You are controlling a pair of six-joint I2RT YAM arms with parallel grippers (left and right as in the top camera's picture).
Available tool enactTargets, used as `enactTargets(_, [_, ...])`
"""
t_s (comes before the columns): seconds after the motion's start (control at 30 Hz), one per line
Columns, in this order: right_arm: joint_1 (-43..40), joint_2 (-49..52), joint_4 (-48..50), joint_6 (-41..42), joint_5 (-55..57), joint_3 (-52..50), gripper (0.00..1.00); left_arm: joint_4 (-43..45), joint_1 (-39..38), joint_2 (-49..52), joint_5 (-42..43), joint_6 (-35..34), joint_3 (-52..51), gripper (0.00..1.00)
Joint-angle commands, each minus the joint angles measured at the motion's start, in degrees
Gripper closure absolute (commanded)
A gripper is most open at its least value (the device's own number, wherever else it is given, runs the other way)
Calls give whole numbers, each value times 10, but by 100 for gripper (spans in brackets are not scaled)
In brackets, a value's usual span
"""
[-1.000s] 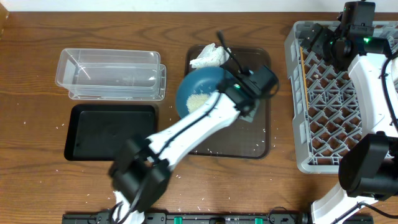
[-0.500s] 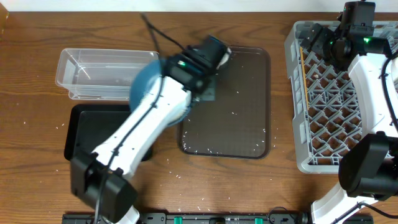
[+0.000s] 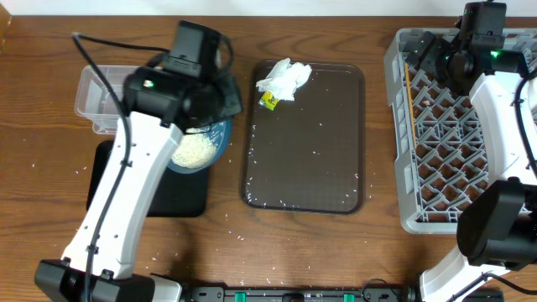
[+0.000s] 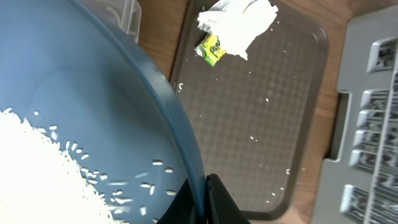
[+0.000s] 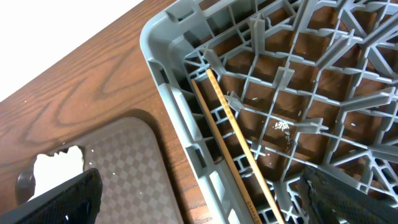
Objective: Sort waste into correct bins and load items into the dishwasher rack
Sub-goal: 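Carry the blue bowl left over the black tray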
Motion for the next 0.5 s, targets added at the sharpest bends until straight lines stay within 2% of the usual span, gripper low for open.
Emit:
enactTargets(0.0, [-5, 2, -1, 6, 0, 1, 1, -2, 54, -4, 84, 2, -12, 94])
enactTargets(0.47, [-5, 2, -1, 6, 0, 1, 1, 16, 205, -5, 268, 38, -96, 93])
